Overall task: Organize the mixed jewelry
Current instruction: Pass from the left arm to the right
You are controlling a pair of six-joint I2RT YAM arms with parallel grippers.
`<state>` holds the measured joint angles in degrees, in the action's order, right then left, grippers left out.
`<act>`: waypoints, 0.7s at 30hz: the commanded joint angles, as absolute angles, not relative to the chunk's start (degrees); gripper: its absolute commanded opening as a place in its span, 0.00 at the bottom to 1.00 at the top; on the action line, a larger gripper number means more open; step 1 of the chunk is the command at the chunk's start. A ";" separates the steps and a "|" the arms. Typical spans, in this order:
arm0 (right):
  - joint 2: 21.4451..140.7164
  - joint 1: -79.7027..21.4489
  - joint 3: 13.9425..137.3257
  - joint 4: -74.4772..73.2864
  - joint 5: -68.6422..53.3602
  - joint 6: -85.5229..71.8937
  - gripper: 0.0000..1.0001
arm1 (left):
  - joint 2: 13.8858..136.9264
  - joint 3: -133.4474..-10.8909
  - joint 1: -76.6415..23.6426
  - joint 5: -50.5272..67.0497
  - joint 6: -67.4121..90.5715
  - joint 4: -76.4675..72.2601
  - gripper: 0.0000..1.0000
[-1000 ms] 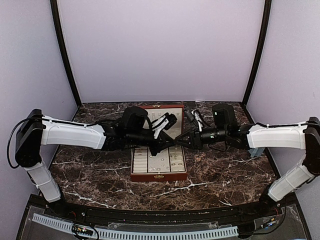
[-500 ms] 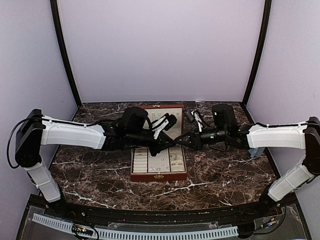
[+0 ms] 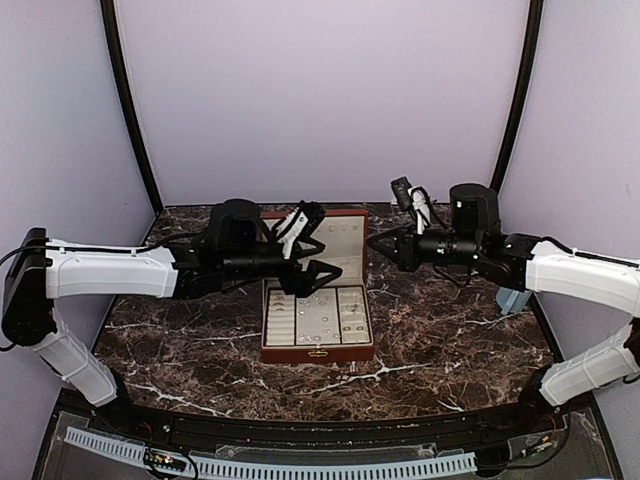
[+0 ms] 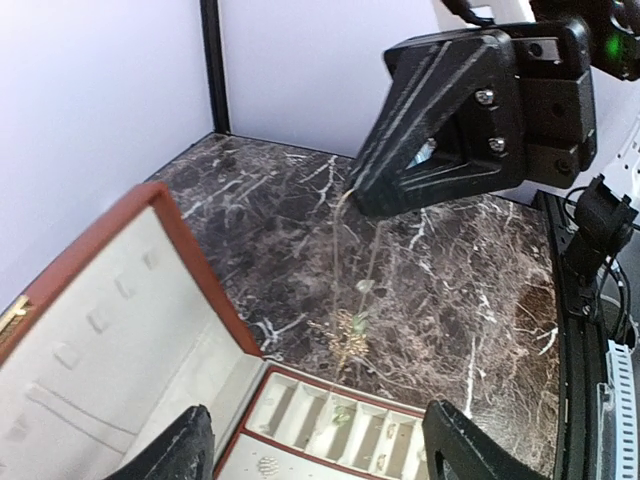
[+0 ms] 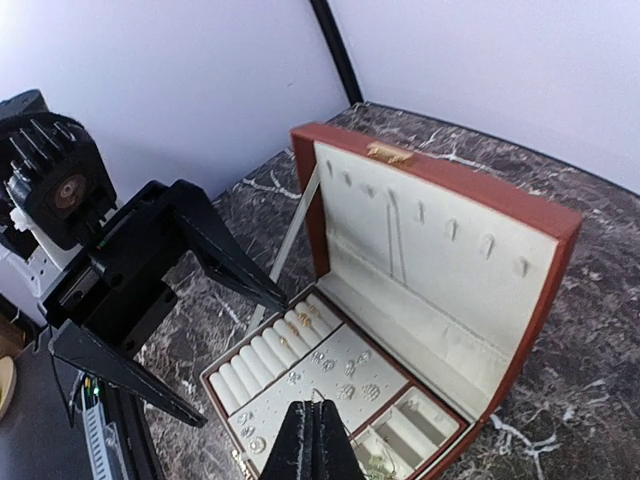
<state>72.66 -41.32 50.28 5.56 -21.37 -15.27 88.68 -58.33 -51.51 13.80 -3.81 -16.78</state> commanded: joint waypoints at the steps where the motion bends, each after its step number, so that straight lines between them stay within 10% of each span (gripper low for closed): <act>1: 71.35 -41.75 54.35 1.61 -13.46 -15.48 0.00 | 85.11 -56.91 -46.51 12.98 -1.68 -18.45 0.75; 21: 71.37 -41.75 54.13 6.01 -16.87 -17.69 0.00 | 82.97 -57.07 -32.11 30.70 -12.43 -17.12 0.55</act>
